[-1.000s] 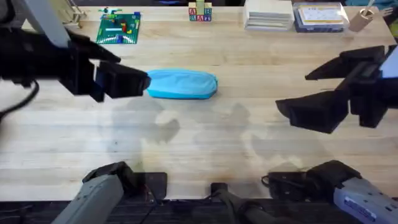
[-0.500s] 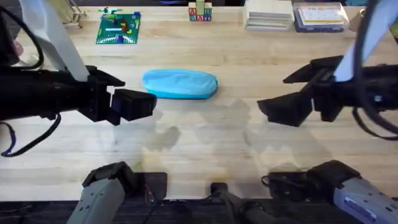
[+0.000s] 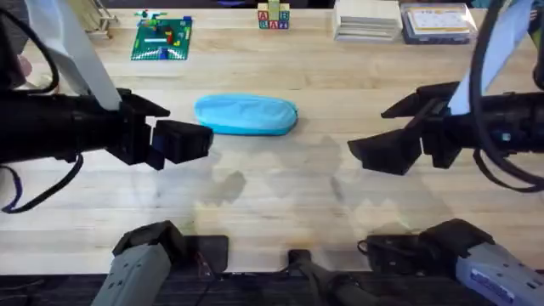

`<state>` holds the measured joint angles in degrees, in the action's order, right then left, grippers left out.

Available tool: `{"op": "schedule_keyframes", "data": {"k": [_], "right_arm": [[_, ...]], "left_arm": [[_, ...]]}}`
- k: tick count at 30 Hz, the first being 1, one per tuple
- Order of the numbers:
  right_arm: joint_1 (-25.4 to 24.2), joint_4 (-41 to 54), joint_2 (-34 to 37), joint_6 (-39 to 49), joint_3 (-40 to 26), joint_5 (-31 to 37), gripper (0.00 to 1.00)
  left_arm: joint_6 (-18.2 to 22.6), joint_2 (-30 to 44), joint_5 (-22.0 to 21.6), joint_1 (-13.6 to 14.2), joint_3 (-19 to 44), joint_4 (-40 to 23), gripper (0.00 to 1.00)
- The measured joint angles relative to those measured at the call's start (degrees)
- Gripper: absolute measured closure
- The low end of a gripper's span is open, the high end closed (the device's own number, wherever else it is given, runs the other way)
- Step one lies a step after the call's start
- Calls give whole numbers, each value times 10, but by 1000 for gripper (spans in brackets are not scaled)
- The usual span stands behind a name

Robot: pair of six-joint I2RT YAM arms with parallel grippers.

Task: Unzip the bag, pick up the pens from the table one at a time and place them inside, then zip the bag closed.

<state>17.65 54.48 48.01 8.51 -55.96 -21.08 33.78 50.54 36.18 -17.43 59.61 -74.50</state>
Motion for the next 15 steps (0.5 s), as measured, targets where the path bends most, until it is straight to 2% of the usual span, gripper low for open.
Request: {"op": "schedule_keyframes", "data": {"k": [7,10,15], "right_arm": [[0,0,0,0,0,0,5],[0,0,0,-2,0,0,5],[0,0,0,-2,0,0,5]], "left_arm": [[0,0,2,2,-4,8,3],[-4,4,1,38,-12,19,2],[-40,31,-26,111,-12,40,3]]}}
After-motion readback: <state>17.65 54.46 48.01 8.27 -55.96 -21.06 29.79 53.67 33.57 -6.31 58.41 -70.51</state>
